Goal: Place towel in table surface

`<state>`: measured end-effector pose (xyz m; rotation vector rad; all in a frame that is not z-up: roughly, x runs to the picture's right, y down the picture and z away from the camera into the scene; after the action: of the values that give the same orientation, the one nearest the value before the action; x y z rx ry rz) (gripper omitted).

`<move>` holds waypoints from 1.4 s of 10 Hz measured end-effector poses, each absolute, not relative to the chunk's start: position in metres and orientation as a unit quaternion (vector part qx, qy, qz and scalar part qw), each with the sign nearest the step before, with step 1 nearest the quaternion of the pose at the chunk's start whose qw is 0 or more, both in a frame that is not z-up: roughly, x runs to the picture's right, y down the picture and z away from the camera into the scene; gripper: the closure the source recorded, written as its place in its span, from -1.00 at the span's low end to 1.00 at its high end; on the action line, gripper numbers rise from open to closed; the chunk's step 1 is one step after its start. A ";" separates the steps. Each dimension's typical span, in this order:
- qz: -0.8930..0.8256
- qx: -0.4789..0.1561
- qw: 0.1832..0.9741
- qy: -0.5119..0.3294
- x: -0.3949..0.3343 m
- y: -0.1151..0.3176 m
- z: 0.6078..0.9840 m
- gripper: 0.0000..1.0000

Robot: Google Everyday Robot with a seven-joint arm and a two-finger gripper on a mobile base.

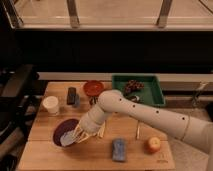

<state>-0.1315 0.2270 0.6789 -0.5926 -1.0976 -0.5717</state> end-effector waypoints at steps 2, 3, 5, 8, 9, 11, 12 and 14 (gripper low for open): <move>-0.264 -0.280 0.760 -0.524 -0.149 0.239 0.686 1.00; -0.262 -0.284 0.755 -0.530 -0.155 0.246 0.690 0.97; -0.258 -0.291 0.751 -0.533 -0.160 0.257 0.696 0.65; -0.250 -0.303 0.752 -0.529 -0.161 0.266 0.700 0.02; -0.248 -0.306 0.753 -0.527 -0.160 0.268 0.700 -0.14; -0.246 -0.311 0.756 -0.521 -0.157 0.269 0.700 -0.54; -0.245 -0.312 0.758 -0.518 -0.154 0.270 0.700 -0.59; -0.239 -0.316 0.762 -0.512 -0.148 0.271 0.699 -0.60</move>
<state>-0.1476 0.2709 0.6994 -0.6867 -1.1148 -0.5208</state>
